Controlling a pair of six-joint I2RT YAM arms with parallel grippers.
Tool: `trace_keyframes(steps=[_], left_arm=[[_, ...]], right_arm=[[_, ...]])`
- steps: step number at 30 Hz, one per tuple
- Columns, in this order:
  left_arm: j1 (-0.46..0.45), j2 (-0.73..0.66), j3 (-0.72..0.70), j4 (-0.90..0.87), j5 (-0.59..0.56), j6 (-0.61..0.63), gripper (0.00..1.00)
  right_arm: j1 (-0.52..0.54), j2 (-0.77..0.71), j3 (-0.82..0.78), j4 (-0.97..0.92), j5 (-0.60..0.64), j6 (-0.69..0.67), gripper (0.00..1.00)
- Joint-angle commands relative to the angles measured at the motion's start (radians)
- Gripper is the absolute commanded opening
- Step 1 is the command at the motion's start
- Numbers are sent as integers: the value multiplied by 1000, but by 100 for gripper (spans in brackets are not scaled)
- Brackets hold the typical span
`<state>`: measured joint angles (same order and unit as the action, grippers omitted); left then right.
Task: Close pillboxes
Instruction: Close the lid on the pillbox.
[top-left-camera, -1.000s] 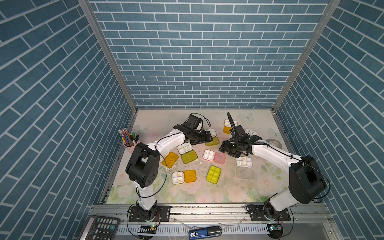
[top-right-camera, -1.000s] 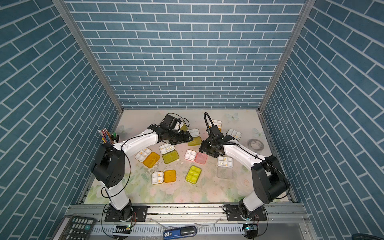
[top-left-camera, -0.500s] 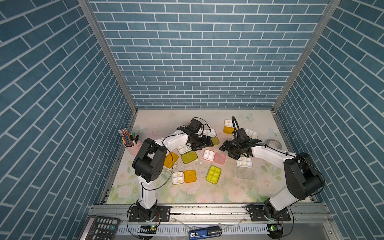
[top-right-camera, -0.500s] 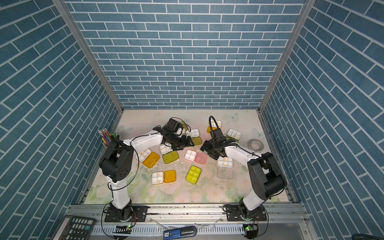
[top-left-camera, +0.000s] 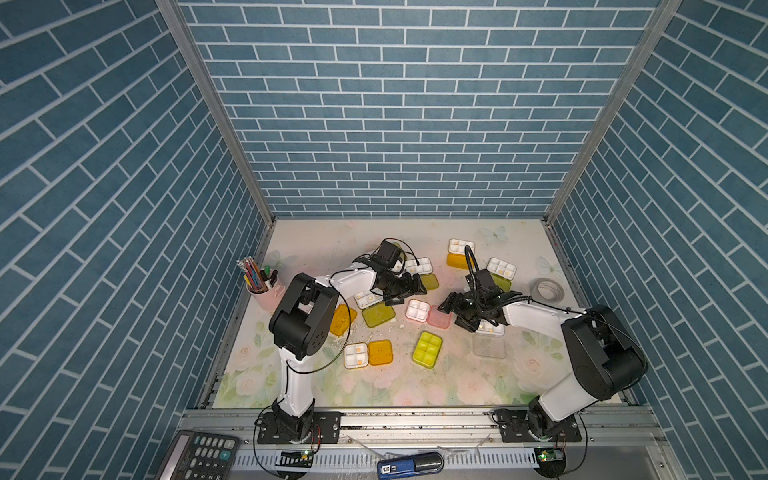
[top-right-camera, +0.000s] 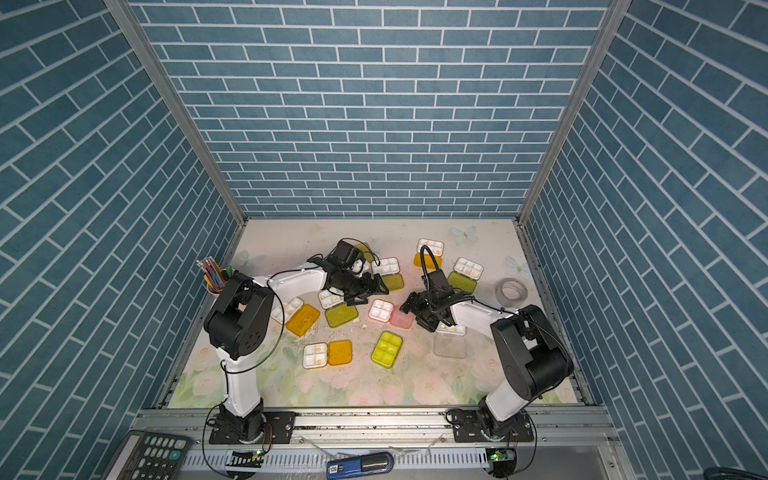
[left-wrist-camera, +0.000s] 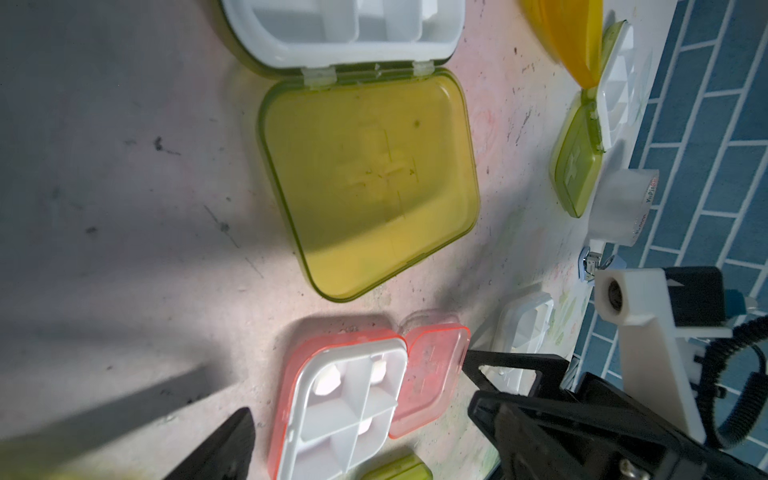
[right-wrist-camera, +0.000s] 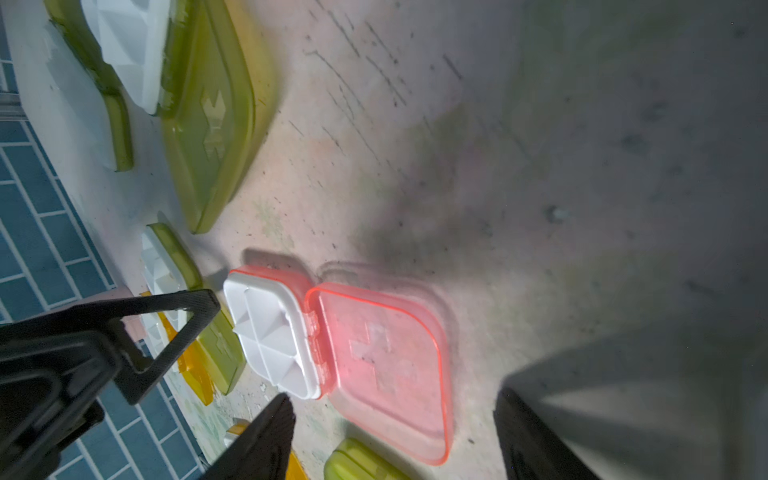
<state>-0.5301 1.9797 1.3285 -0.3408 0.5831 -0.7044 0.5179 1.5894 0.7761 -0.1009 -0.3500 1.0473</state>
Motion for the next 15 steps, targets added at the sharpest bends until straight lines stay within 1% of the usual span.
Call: trace_keyframes(steps=[1,12,15], left_arm=[[3,31,-13,15,17,-10,92],[3,59,-17,28,28,-26,92],[4,68,-17,35,39,-31,92]], right_arm=[[-1,3,-27,60,-23,49,77],[0,23,-30,98,-37,46,75],[1,28,-45,134,-55,52,74]])
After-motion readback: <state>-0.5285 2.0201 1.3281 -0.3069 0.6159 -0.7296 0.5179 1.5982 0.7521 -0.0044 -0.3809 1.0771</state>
